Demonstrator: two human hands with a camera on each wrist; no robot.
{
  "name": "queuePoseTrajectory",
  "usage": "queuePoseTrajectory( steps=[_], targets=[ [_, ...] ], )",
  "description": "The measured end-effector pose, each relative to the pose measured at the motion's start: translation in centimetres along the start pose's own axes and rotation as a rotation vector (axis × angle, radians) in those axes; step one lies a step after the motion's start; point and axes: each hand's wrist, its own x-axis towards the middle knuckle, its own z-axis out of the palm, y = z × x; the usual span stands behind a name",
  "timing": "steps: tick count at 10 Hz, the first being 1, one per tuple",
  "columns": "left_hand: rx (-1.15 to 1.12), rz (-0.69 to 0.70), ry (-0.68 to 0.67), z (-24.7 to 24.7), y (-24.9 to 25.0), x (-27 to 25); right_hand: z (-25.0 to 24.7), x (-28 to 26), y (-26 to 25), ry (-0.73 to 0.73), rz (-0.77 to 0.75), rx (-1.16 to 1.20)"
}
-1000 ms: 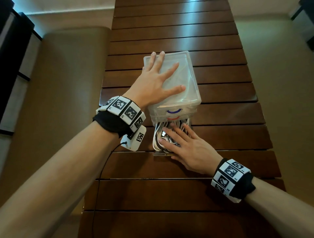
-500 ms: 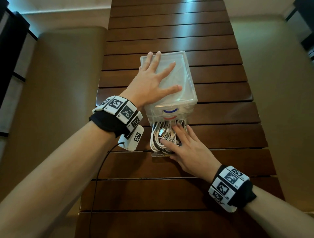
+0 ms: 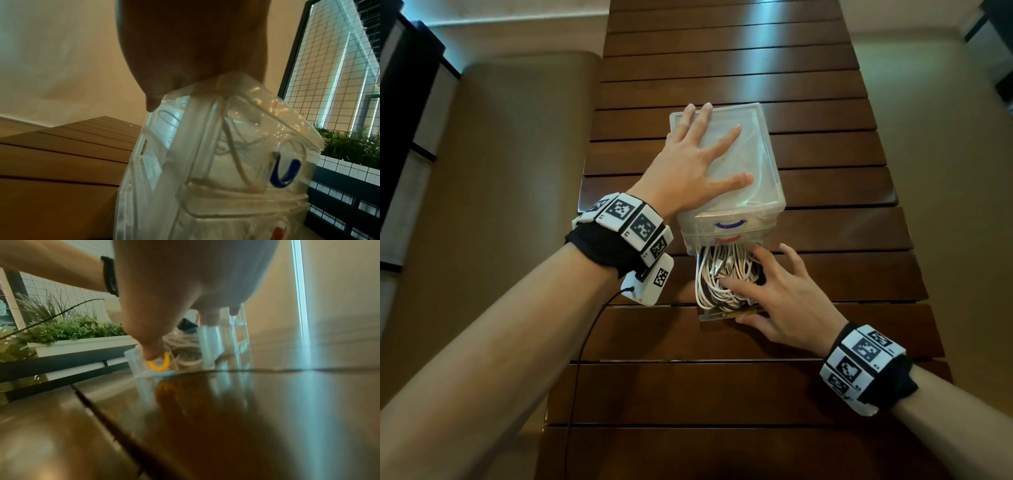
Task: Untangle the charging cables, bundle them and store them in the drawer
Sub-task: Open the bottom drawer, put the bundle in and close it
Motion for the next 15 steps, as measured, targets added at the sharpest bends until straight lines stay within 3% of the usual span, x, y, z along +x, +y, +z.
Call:
queuePoseTrajectory(
  steps=[1, 6, 8, 11, 12, 13, 14, 15],
  targets=[
    [0.004, 0.003, 0.003, 0.1, 0.0, 0.1, 0.7, -0.4, -0.6, 0.037, 0.015, -0.037],
    [0.009, 0.005, -0.004, 0.0, 0.1, 0.0, -0.4, 0.9, 0.3, -0.06, -0.017, -0.055],
    [0.009, 0.003, -0.003, 0.1, 0.1, 0.1, 0.5, -0.2, 0.9, 0.039, -0.073, -0.066],
    [0.005, 0.009, -0.001, 0.1, 0.1, 0.0, 1.7, 0.3, -1.4, 0.101, 0.133, -0.043],
    [0.005, 0.017, -0.005, 0.0, 0.1, 0.0, 1.5, 0.3, -1.6, 0.208, 0.081, -0.006],
    [0.01, 0.022, -0.016, 0.1, 0.2, -0.1, 0.5, 1.1, -2.6, 0.162, -0.067, 0.002],
    [0.02, 0.022, -0.029, 0.0, 0.4, -0.1, -0.2, 2.1, -4.2, -0.022, -0.121, 0.023],
    [0.024, 0.018, -0.034, -0.1, 0.4, -0.2, -0.5, 2.7, -5.2, -0.13, -0.069, 0.036]
  ],
)
